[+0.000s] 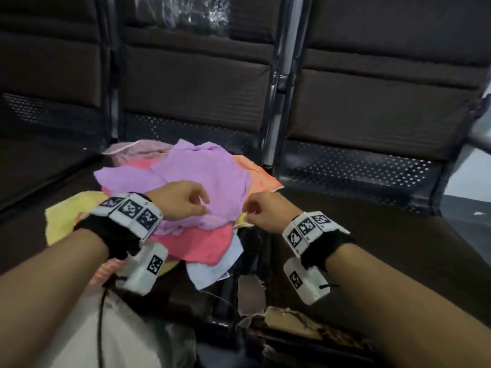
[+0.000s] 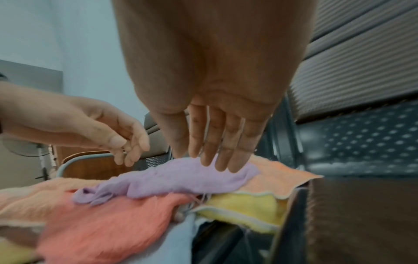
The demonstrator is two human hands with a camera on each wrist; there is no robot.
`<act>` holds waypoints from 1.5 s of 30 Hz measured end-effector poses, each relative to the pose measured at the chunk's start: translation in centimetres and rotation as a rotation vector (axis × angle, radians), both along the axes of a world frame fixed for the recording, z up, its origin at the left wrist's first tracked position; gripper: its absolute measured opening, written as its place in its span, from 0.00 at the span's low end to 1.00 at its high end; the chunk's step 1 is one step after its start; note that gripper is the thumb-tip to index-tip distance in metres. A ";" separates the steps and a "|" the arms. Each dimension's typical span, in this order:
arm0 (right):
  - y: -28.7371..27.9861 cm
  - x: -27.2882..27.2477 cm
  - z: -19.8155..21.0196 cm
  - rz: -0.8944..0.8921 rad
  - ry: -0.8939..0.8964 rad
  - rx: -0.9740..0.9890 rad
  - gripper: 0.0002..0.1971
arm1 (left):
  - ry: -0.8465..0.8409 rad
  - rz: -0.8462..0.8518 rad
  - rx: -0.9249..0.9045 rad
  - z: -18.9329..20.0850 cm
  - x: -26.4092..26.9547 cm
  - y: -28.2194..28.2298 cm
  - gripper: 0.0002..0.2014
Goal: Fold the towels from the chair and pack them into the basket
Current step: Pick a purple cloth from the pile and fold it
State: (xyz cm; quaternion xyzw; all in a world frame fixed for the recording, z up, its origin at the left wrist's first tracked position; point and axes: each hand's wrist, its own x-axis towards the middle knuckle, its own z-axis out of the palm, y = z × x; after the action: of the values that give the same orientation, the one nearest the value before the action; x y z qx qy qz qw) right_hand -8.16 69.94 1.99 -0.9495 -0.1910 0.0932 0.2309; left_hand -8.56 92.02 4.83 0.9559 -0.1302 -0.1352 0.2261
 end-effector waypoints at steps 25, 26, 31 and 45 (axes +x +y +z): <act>-7.7 -5.9 11.4 -0.425 -0.535 0.707 0.14 | -0.413 -0.153 -0.315 4.7 -3.8 -6.4 0.13; -8.4 -6.7 12.4 -0.458 -0.576 0.745 0.14 | -0.433 -0.158 -0.355 5.2 -4.4 -7.4 0.15; -11.7 -8.7 15.1 -0.557 -0.663 0.916 0.11 | -0.457 -0.175 -0.553 6.2 -5.9 -12.0 0.17; -15.7 -6.1 2.9 -0.641 0.093 0.724 0.06 | -0.242 -0.295 0.000 -1.1 -1.1 -15.7 0.14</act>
State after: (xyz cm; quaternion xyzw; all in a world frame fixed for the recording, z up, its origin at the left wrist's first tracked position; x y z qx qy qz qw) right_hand -14.27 54.20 4.84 -0.8140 0.1014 -0.0128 0.5719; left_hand -9.69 76.27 3.74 0.9357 -0.2951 -0.0512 0.1865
